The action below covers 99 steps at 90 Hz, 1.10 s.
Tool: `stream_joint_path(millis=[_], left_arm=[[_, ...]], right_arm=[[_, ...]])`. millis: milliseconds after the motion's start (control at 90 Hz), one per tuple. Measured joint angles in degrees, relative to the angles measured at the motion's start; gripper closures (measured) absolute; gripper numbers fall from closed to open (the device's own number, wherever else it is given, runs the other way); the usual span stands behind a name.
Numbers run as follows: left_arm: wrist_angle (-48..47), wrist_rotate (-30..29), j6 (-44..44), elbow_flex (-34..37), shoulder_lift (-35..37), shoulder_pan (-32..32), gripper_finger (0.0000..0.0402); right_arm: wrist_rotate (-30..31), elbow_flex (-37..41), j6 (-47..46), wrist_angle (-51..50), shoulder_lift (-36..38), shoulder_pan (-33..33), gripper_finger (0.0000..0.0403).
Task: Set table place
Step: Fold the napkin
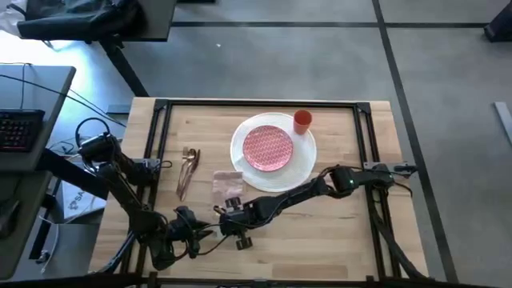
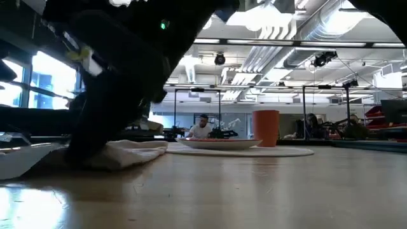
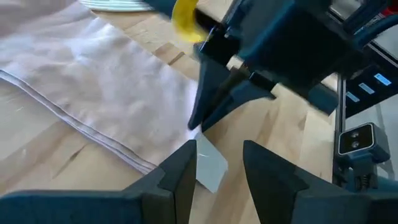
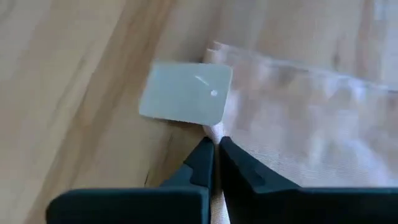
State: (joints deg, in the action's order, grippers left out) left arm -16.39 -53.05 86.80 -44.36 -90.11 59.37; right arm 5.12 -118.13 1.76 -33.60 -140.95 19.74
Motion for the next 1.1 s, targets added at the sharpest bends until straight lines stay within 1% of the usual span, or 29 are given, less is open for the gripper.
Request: stream_joint_path(millis=[222,367,456,567,689,767,844,889,967,1044,1100], left_arm=[[0.05,-1.68,-1.53,0.00,0.00,0.00,0.0287],[0.73,-4.56,-4.07,0.00,0.00,-0.16,0.0287],[4.28,-5.90,-10.39,0.00,0.00,-0.61,0.0287],[10.85,-6.54,-21.74,0.00,0.00,-2.05,0.0287],[17.14,-6.06,-33.86,0.00,0.00,-4.58,0.0287],[20.71,-4.62,-41.26,0.00,-0.23,-6.63,0.0287],[24.67,-2.24,-47.85,0.00,-1.43,-9.03,0.0287],[27.32,0.29,-51.67,0.00,-2.57,-10.80,0.0287],[33.05,6.49,-58.50,0.00,-5.38,-13.87,0.0287],[39.35,12.04,-64.99,0.00,-8.96,-16.59,0.0287],[43.29,13.74,-69.62,-0.16,-11.73,-18.20,0.0287]], right_arm=[[4.30,-0.04,0.58,-5.70,4.06,1.79,0.0403],[6.48,-0.09,1.37,-10.16,7.61,3.36,0.0403],[8.71,-0.09,1.52,-14.69,10.12,4.70,0.0403],[12.11,-0.07,1.18,-19.61,13.76,6.68,0.0403],[15.75,-0.20,-1.82,-23.96,17.04,8.99,0.0403],[18.39,-0.09,-4.58,-27.65,17.72,10.59,0.0403],[19.77,-0.07,-8.07,-30.82,18.29,12.31,0.0403],[20.60,-0.08,-10.20,-32.36,18.50,13.28,0.0403],[22.33,0.10,-13.98,-35.17,18.54,15.27,0.0403],[24.46,3.14,-17.64,-35.17,19.36,17.39,0.0403],[25.13,6.01,-20.91,-35.06,20.68,18.64,0.0403]])
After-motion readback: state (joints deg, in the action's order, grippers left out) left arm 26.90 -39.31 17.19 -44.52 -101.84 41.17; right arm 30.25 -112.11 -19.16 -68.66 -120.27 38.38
